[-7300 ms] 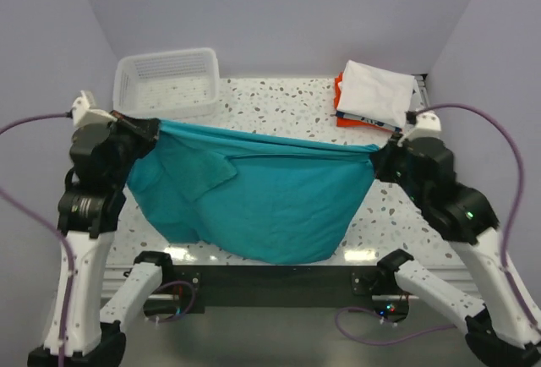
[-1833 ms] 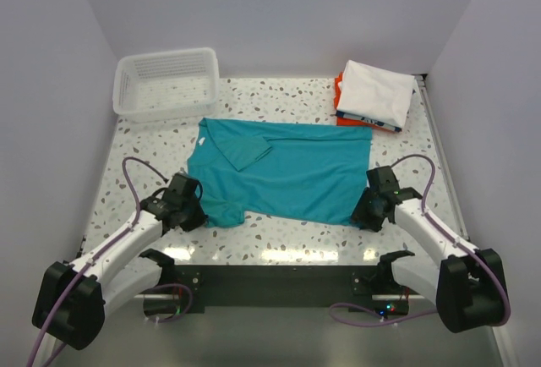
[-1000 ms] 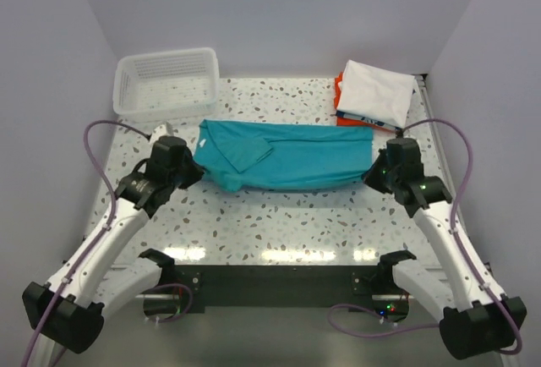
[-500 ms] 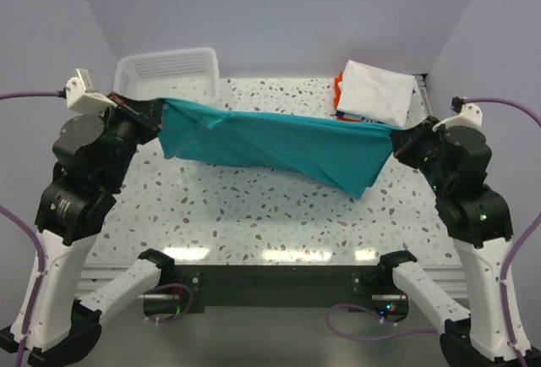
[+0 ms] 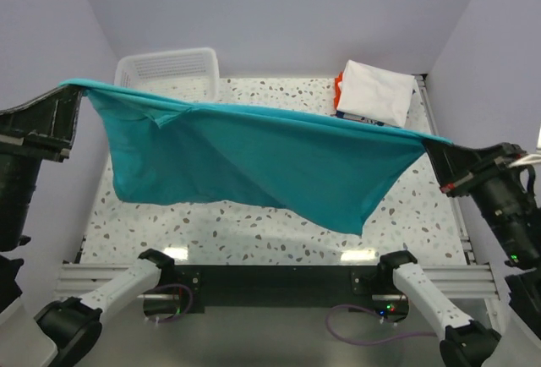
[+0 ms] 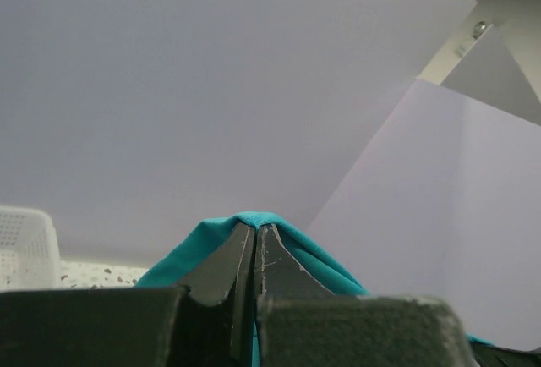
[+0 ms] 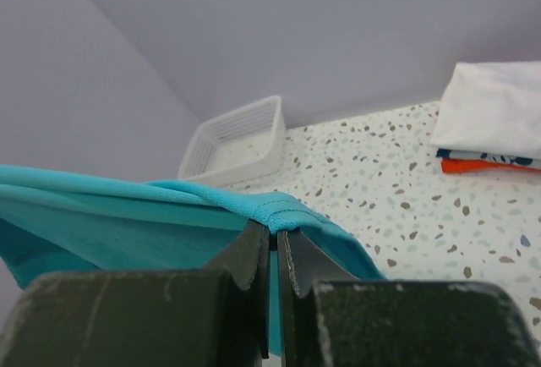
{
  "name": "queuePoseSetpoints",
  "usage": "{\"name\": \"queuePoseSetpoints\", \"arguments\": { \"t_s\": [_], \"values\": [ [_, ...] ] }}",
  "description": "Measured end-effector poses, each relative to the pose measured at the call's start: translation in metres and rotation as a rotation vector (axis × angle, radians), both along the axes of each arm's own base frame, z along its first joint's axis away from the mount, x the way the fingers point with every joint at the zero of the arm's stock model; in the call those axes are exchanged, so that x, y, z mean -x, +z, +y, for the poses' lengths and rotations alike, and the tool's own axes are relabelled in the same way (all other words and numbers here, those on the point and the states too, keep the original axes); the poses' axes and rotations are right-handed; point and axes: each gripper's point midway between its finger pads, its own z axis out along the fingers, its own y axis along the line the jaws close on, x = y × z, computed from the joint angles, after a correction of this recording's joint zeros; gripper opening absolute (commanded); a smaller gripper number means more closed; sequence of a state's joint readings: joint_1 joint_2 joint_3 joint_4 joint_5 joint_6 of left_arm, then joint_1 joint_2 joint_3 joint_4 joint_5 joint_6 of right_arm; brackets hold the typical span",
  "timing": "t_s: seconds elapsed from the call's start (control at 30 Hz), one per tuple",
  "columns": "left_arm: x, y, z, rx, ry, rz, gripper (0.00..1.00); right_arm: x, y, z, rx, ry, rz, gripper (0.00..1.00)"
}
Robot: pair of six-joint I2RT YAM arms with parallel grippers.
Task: Fold and stack the t-shirts
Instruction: Flatten the tshirt out
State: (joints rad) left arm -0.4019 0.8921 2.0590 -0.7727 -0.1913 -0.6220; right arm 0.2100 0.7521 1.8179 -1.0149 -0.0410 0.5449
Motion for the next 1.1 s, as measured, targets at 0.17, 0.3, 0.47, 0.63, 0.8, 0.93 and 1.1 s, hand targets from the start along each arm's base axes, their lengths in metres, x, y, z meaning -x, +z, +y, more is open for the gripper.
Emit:
{"name": "queuePoseSetpoints", "arguments": {
  "t_s": [0.17,0.3,0.47,0.63,0.8,0.93,1.1],
  "values": [
    [0.038,0.018,0.005,0.0,-0.047,-0.094,0.0,0.039,0.027,0.001,-0.01,0.053,-0.101,0.0],
    [0.034,0.013,0.003,-0.011,-0.051,-0.082,0.0,0.037,0.015,0.002,-0.003,0.056,-0.07,0.0],
    [-0.023,-0.029,-0.009,-0.049,0.011,0.059,0.0,-0.012,-0.045,0.01,0.037,0.046,0.122,0.0],
    [-0.137,-0.132,-0.024,-0.137,0.18,0.364,0.0,-0.088,-0.142,0.015,0.1,-0.017,0.405,0.02],
    [-0.291,-0.334,-0.037,-0.31,0.261,0.841,0.26,-0.167,-0.271,0.015,0.196,-0.097,0.739,0.26],
    [-0.344,-0.523,-0.025,-0.39,0.232,1.259,1.0,-0.221,-0.369,0.007,0.263,-0.131,0.978,0.76],
    [-0.323,-0.599,-0.022,-0.429,0.173,1.474,1.0,-0.239,-0.418,-0.005,0.334,-0.134,1.102,0.84]
  ]
}}
